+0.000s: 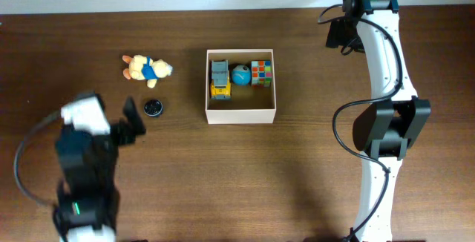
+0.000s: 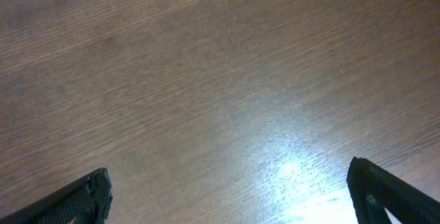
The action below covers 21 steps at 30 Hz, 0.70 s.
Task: Pack container
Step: 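Move the left gripper over the plush bear and close on it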
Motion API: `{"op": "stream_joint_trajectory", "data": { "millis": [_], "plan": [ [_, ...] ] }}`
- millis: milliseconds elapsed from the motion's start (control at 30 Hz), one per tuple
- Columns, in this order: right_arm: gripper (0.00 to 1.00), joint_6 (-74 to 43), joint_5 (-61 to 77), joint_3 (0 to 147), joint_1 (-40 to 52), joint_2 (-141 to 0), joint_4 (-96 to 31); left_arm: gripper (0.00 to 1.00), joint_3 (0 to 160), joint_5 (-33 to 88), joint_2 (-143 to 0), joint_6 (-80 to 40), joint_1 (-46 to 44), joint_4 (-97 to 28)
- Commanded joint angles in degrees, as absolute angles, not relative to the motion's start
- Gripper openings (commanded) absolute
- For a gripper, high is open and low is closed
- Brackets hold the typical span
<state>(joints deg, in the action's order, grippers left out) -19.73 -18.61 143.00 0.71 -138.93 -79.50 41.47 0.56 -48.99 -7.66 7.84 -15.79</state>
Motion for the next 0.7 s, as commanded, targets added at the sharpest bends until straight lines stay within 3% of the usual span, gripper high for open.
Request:
{"op": "stream_joint_trajectory", "data": {
  "millis": [0, 200, 667],
  "plan": [
    [0.99, -20.64, -19.55, 142.71, 0.32, -139.20, -79.53, 0.99, 54.37, 9.04, -63.55, -8.29, 7.66, -23.29],
    [0.99, -20.64, -19.55, 142.71, 0.30, -139.20, -79.53, 0.99, 75.68, 12.29, -87.07, -8.29, 7.66, -42.33],
    [0.99, -20.64, -19.55, 142.71, 0.30, -139.20, -79.53, 0.99, 77.30, 15.42, -101.47, -9.39, 7.64, -39.20]
  ]
}}
